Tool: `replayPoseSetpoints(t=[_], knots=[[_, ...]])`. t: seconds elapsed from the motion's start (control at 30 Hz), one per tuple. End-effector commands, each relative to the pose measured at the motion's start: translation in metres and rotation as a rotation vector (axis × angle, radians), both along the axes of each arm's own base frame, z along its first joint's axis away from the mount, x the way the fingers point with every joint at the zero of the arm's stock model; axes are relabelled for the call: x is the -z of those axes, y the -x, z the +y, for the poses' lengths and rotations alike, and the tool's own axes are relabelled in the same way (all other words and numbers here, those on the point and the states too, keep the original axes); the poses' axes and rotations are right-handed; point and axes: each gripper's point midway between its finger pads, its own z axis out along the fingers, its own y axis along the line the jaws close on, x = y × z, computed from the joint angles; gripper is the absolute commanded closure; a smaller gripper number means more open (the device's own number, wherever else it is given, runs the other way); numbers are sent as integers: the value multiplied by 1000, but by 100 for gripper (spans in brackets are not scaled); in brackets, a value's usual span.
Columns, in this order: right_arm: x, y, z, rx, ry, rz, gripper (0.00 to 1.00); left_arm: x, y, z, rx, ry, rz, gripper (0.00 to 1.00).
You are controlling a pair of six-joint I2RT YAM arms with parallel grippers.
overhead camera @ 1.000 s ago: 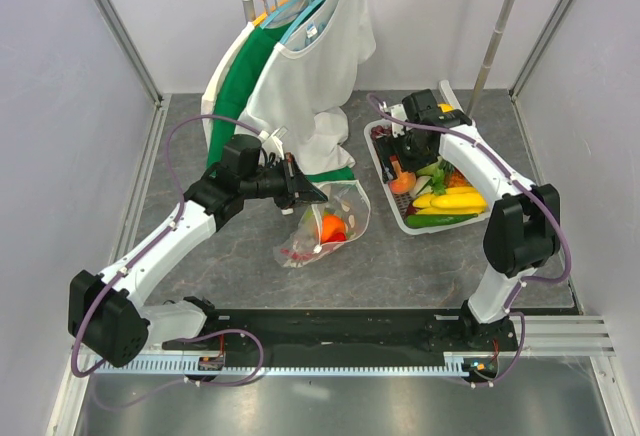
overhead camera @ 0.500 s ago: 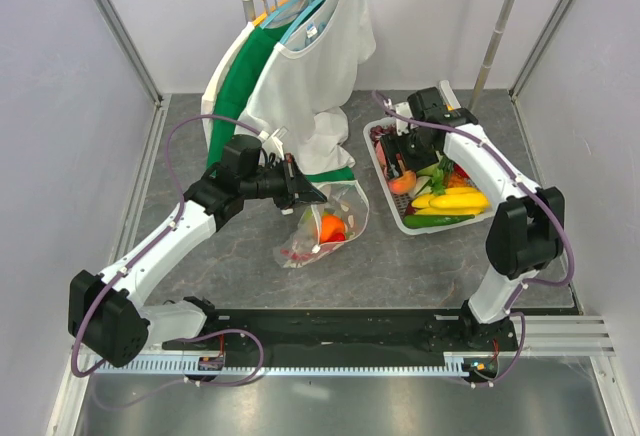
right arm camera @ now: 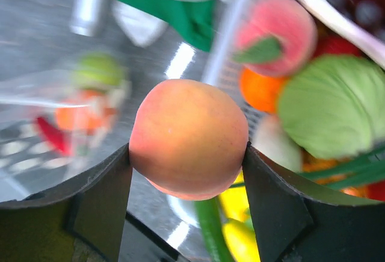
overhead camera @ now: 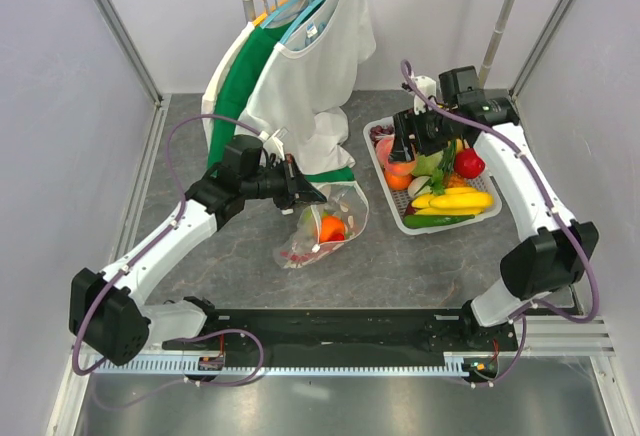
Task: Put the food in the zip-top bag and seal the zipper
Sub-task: Pick up the fake fruit from the bin, then place the fake fruit in the zipper food storage bag.
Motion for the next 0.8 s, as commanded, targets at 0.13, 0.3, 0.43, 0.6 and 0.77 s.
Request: replayPoseSetpoints(t=[0.13, 0.3, 0.43, 0.6, 0.77], knots=[[-111, 70, 77, -340, -428, -116, 52, -5, -9, -2, -1, -2, -21, 98], [-95, 109, 115, -495, -389, -128, 51, -5, -8, -3, -1, 4, -6, 98], [-59, 121, 125, -536, -315, -70, 50, -6, -7, -3, -4, 12, 1, 98], [-36, 134, 134, -563, -276, -35, 21, -6, -8, -5, -10, 28, 8, 98], [-55, 110, 126, -475, -232, -105, 2, -5, -7, -5, -9, 29, 11, 98]])
